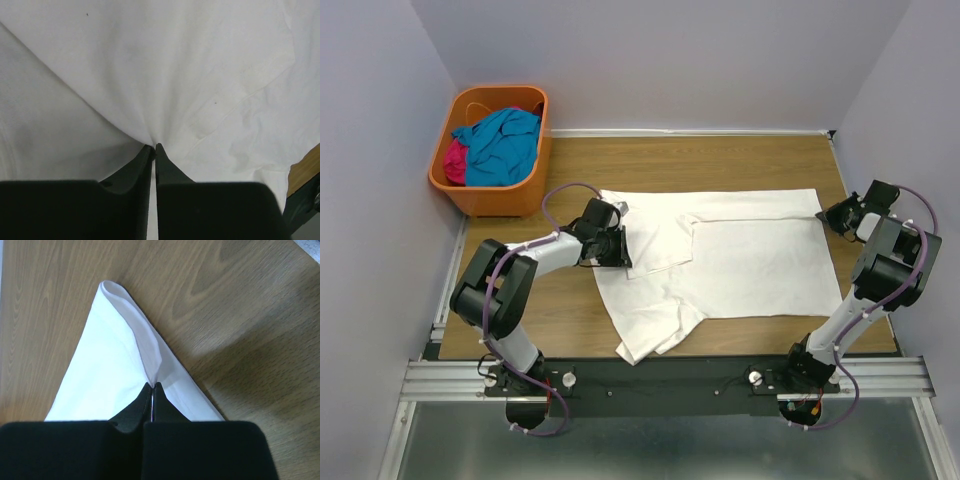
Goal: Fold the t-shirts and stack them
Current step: Fold the tshirt
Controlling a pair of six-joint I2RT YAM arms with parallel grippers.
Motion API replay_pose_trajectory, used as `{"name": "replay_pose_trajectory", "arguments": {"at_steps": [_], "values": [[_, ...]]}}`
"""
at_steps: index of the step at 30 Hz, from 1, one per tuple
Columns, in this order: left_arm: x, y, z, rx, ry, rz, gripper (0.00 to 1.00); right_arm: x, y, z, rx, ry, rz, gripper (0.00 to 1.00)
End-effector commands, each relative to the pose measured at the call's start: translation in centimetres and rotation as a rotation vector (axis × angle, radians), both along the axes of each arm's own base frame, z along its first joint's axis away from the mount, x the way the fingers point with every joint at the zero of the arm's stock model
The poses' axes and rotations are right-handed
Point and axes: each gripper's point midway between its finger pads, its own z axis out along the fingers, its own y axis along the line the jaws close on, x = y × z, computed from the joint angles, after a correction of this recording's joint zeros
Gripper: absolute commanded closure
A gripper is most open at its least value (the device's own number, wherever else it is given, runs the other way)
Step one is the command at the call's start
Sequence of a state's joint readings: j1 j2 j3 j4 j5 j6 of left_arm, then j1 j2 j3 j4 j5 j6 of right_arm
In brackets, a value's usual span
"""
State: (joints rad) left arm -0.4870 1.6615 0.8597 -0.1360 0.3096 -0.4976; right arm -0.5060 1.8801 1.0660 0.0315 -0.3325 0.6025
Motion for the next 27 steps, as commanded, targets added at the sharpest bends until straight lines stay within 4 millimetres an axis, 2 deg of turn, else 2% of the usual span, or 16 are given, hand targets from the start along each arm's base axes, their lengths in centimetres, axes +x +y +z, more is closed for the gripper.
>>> {"name": "replay_pose_trajectory", "arguments": {"at_steps": [1,3,13,20,22,27], "values": [[-0.3,-0.5,1.2,-0.03,-0.013,-0.008,0.95,0.2,-0.9,0.1,-0.004,0.004,-0.029,1.0],[-0.1,-0.6,1.7,-0.032,-0.023,-0.004,1.0,0.2,-0.8,0.2,-0.004,0.0,-0.026,0.99],[-0.1,-0.8,5.6,-0.062,-0.059,-0.012,1.0,0.4,-1.2,2.0,-0.023,-0.027,-0.047,1.0],[-0.1,-0.6,8.4,-0.092,-0.078,-0.025,1.0,0.5,-1.5,2.6,-0.037,-0.03,-0.052,0.99],[-0.1,-0.3,8.8,-0.096,-0.078,-0.021,1.0,-0.1,-1.4,2.1,-0.028,0.002,-0.058,1.0],[0.4,0.7,9.3,-0.1,-0.085,-0.001,1.0,-0.2,-1.7,2.6,-0.046,0.009,-0.061,0.99]]}}
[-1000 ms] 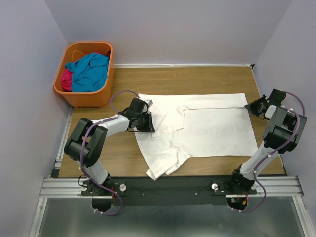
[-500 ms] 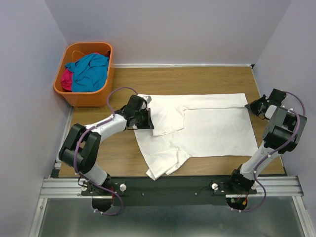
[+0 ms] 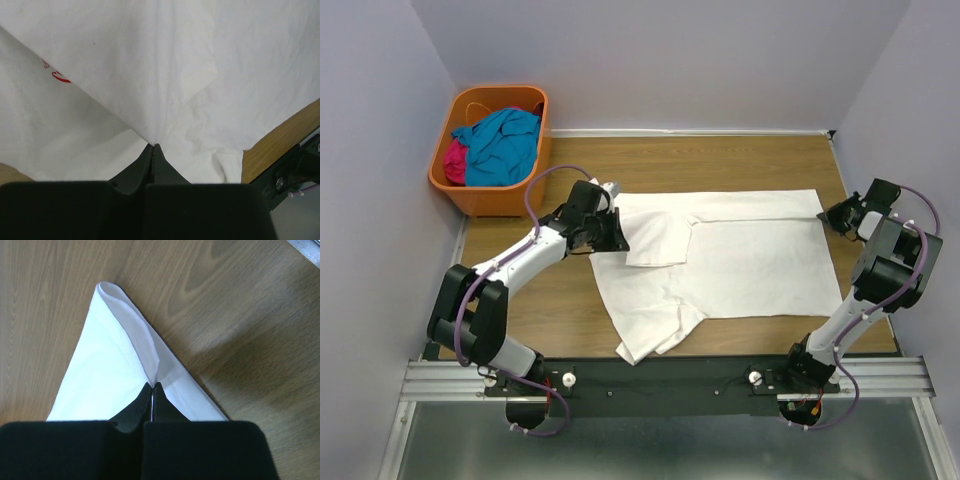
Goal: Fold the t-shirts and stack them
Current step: Fold the tshirt
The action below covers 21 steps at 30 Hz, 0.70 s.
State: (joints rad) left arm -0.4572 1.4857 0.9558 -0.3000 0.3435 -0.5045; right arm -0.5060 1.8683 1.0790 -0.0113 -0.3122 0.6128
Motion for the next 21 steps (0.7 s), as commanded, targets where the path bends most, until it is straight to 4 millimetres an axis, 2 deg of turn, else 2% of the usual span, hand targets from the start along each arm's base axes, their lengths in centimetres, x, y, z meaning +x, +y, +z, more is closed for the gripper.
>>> {"name": "replay_pose_trajectory", "arguments": {"at_steps": [1,10,21], "values": [[-0.2,0.6,1.7,-0.024,-0.007,-0.014,1.0,0.0,-1.4,2.2,-0.048,-0.006,-0.038,1.0],[-0.1,1.0,2.9,-0.05,-0.013,-0.019,1.0,-0.3,-1.5,1.8,-0.054,0.017,-0.037,0.99],[-1.6,0.2,0.9,-0.099,0.051,-0.062,1.0,-0.9,-1.3,0.0,-0.037,0.062,-0.035,0.99]]}}
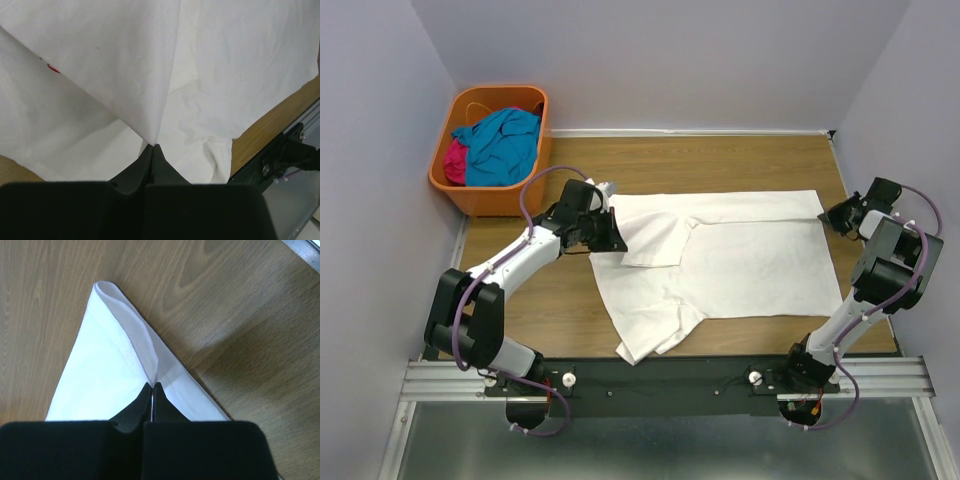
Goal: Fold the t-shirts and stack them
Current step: Fold the tshirt
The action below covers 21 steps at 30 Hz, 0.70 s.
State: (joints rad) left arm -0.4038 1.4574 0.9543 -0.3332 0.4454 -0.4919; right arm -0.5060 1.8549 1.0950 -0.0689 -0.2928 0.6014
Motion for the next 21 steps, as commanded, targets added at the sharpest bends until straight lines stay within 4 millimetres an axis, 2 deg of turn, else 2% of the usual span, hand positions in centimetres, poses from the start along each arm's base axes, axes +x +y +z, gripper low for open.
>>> {"name": "replay_pose_trajectory", "arguments": {"at_steps": [1,7,12,15,17,18,19,20,21], "values": [[-1.0,-0.4,-0.6,-0.034,0.027,-0.036,1.0,-0.5,-1.2,-0.3,-0.032,0.035,-0.029,0.99],[-1.1,-0.3,-2.4,-0.023,0.049,-0.028,1.0,-1.0,-1.7,-1.1,-0.052,0.075,-0.047,0.98],[-1.0,0.1,-4.1,0.01,0.061,-0.025,1.0,-1.0,-1.9,-0.9,-0.073,0.094,-0.033,0.73],[-0.6,0.1,-4.4,0.016,0.055,-0.018,1.0,-1.1,-1.2,1.0,-0.112,0.086,-0.015,0.57],[-0.2,0.2,-4.7,0.028,0.049,-0.01,1.0,-1.1,0.6,1.7,-0.138,0.103,0.027,0.53],[0.2,0.3,-4.6,0.038,0.036,-0.003,1.0,-1.2,1.5,2.8,-0.158,0.09,0.041,0.51],[0.3,0.4,-5.0,0.051,0.038,0.002,1.0,-1.5,3.6,2.6,-0.176,0.114,0.078,0.5],[0.5,0.5,-5.0,0.057,0.035,0.004,1.0,-1.6,4.6,3.1,-0.193,0.113,0.093,0.5],[0.7,0.5,-5.1,0.063,0.03,0.003,1.0,-1.4,7.2,4.2,-0.219,0.092,0.145,0.49]]}}
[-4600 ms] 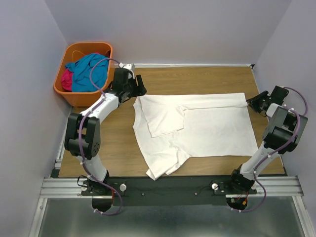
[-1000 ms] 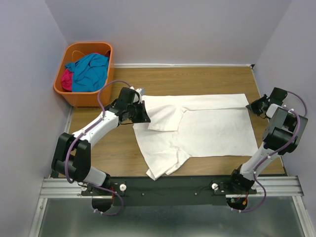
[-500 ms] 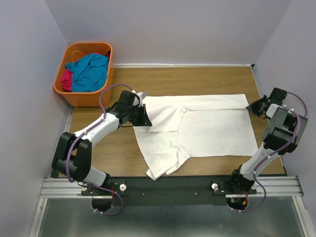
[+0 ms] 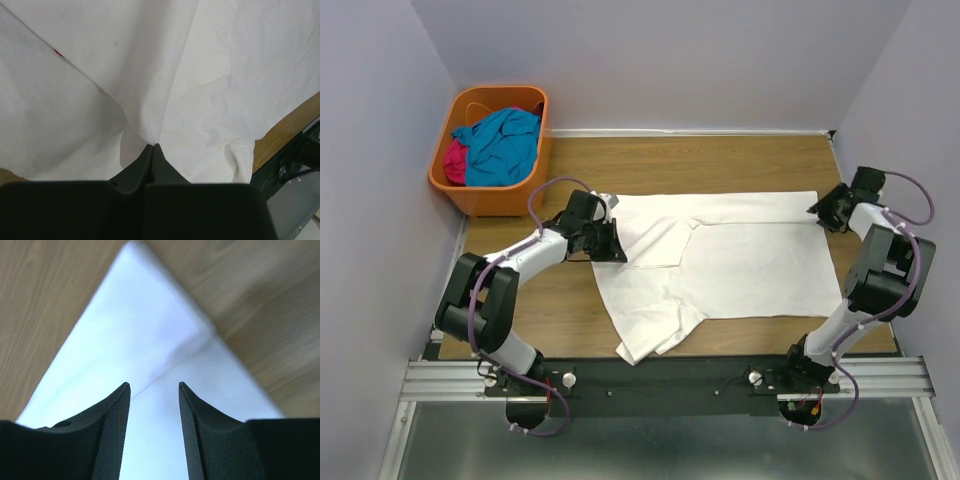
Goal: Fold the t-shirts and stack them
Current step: Fold the tshirt
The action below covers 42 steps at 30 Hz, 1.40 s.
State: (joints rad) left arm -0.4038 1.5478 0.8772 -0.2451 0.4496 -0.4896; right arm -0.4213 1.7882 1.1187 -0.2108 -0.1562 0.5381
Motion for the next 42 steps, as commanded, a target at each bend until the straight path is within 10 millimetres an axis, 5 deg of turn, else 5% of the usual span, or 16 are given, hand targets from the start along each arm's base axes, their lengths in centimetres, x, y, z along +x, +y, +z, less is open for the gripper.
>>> {"name": "replay_pose_trajectory", "arguments": {"at_steps": [1,3,4,10,16,25,32,42], "values": [[1.4,0.3,-0.5,0.038,-0.043,0.005,1.0,-0.6,6.6,3.6,-0.11,-0.009,0.136,0.48],[1.7,0.4,-0.5,0.048,-0.049,0.008,1.0,-1.5,10.2,3.2,-0.075,-0.005,0.221,0.48],[1.7,0.5,-0.6,0.053,-0.049,0.008,1.0,-1.6,14.2,4.0,-0.026,-0.044,0.331,0.48],[2.4,0.4,-0.5,0.061,-0.064,0.013,1.0,-6.4,29.2,2.6,0.228,-0.062,0.671,0.56],[2.9,0.3,-0.5,0.062,-0.072,0.022,1.0,-9.0,35.1,1.3,0.367,-0.079,0.746,0.6],[2.9,0.3,-0.6,0.063,-0.073,0.025,1.0,-10.1,39.3,-0.2,0.501,-0.095,0.762,0.61],[3.2,0.1,-0.4,0.058,-0.077,0.025,1.0,-10.8,38.5,-2.3,0.465,-0.025,0.691,0.63],[3.4,-0.1,-0.3,0.051,-0.077,0.02,1.0,-11.4,37.3,-2.9,0.411,-0.001,0.65,0.63]]}}
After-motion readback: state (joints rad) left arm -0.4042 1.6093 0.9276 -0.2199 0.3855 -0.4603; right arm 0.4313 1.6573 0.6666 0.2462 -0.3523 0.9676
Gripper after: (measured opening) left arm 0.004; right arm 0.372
